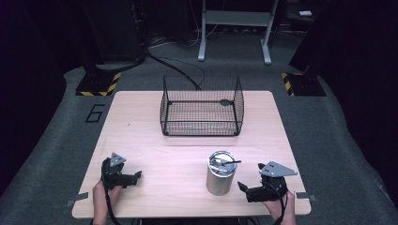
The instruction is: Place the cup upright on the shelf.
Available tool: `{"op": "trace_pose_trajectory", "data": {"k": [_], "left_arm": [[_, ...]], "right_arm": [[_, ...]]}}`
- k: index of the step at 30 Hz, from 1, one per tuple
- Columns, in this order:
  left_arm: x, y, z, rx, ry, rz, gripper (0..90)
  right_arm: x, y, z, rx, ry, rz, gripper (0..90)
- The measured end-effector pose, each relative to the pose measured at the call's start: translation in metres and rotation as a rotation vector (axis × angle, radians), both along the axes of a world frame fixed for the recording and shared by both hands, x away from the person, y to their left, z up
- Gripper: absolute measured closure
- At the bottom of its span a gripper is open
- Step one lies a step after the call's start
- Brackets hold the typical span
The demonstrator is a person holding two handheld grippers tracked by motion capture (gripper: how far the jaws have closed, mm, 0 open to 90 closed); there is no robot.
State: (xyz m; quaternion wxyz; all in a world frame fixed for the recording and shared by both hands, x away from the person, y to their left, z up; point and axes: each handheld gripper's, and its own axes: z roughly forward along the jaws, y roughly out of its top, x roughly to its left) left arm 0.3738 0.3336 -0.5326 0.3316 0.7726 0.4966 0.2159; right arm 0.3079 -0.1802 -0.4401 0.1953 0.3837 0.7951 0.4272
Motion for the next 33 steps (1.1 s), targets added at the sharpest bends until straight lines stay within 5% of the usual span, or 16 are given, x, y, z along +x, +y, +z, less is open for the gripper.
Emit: {"op": "trace_pose_trajectory", "data": {"k": [17,33], "left_arm": [[0.0,0.0,0.0,0.0,0.0,0.0,0.2],[0.0,0.0,0.0,0.0,0.0,0.0,0.2]], "right_arm": [[0.007,0.048,0.002,0.031,-0.029,0.15,0.0],[0.019,0.07,0.0,0.067,-0.122,0.14,0.0]]}}
